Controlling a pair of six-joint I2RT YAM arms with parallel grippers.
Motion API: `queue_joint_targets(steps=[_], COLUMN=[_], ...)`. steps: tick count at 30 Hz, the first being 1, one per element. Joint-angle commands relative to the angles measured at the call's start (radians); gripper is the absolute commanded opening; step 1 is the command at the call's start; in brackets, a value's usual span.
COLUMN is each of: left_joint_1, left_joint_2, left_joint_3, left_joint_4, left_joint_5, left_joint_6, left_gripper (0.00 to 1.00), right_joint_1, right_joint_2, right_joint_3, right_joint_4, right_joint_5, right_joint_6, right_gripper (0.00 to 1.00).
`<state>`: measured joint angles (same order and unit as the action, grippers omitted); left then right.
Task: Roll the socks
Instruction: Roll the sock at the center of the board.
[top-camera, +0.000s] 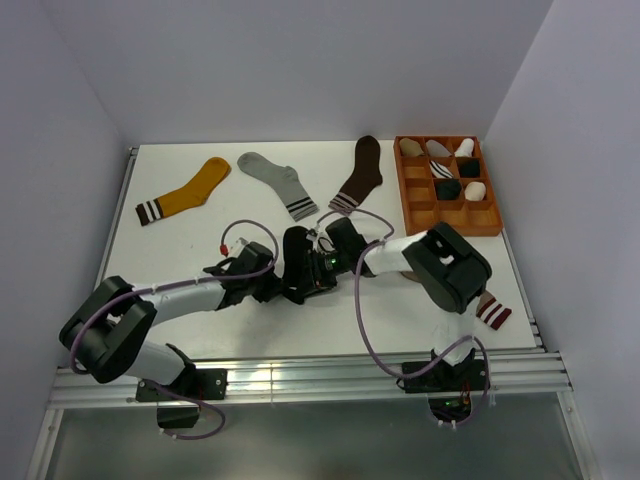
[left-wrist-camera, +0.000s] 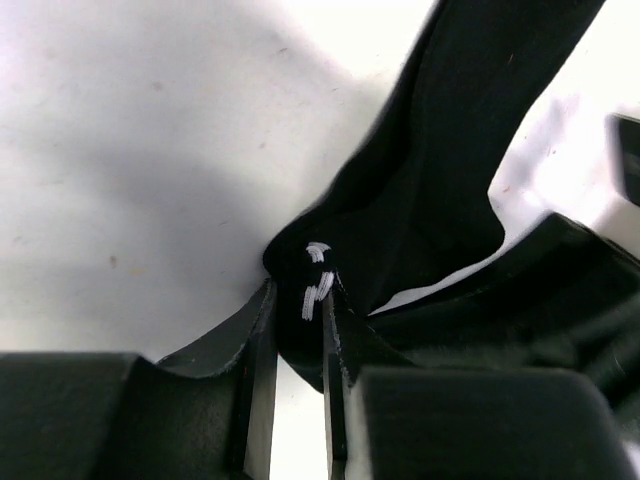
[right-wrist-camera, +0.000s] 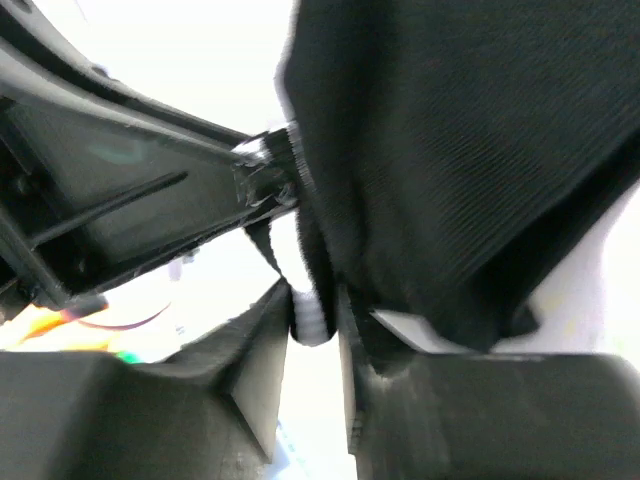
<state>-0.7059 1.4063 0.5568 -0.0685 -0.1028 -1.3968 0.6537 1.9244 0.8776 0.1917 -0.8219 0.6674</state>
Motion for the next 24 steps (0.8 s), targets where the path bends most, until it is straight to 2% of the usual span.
queue_joint_targets(steps=[1, 4, 7, 9, 13, 16, 24], left_joint_1=[-0.004, -0.004, -0.003, -0.003, -0.003, -0.001, -0.003], left_joint_2=[0.048, 0.078, 0.111, 0.123, 0.146, 0.157, 0.154], left_joint_3=[0.048, 0.092, 0.141, 0.169, 0.196, 0.212, 0.216], left_joint_4=[-0.134, -0.192, -0.238, -0.258, -0.271, -0.274, -0.269], left_joint_5=[-0.057, -0.057, -0.046, -0.040, -0.029, -0.018, -0.006], left_joint_6=[0.056, 0.097, 0.136, 0.159, 0.180, 0.196, 0.208], left_gripper=[0.14, 0.13, 0.13, 0.13, 0.13, 0.13, 0.13], right_joint_1=[0.032, 0.082, 0.127, 0.194, 0.309, 0.379, 0.438], right_joint_2=[-0.149, -0.279, -0.366, -0.430, -0.464, -0.452, -0.360], right_joint_3=[-0.023, -0.052, -0.083, -0.115, -0.146, -0.149, -0.111], right_joint_4=[-0.075, -0.103, -0.100, -0.071, -0.020, 0.015, 0.025], right_joint_5=[0.222, 0.395, 0.597, 0.752, 0.907, 0.951, 0.980], right_joint_6=[-0.149, -0.232, -0.302, -0.362, -0.448, -0.485, -0.534], right_gripper=[0.34, 0.45, 0.48, 0.49, 0.47, 0.45, 0.45])
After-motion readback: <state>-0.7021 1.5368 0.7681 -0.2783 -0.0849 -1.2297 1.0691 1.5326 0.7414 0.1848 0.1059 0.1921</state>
